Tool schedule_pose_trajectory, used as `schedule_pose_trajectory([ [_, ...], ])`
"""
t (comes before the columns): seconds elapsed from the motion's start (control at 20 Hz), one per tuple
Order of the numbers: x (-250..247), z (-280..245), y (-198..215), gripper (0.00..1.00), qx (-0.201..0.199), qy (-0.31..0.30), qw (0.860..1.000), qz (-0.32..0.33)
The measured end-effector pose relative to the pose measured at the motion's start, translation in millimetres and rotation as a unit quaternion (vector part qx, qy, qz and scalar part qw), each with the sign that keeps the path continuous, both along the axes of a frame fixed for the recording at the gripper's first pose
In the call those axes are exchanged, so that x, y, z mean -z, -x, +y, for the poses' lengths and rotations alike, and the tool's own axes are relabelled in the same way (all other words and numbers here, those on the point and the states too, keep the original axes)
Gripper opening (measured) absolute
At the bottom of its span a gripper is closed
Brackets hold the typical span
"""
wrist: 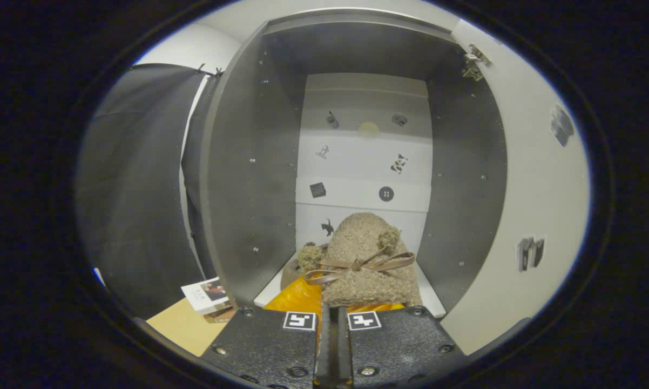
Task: Open the shoe cabinet door, grab the shoes and put them into the shoe cabinet, then close the shoe cabinet door.
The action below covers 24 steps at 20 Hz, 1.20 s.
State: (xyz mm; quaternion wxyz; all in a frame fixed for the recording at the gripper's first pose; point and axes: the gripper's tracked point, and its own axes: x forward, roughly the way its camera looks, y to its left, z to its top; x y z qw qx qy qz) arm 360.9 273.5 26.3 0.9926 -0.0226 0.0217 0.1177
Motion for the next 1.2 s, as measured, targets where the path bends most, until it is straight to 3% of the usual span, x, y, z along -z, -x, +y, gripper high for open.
schedule_pose_trajectory([
  [0.35, -16.0, -3.6, -103.1, 0.09, 0.023, 0.011, 1.000, -0.004],
  [0.65, 30.3, -14.8, -176.5, 0.09, 0.049, -0.014, 0.997, 0.066],
  [1.2, 88.9, -29.7, -217.7, 0.17, 0.075, -0.034, 0.985, 0.154],
])
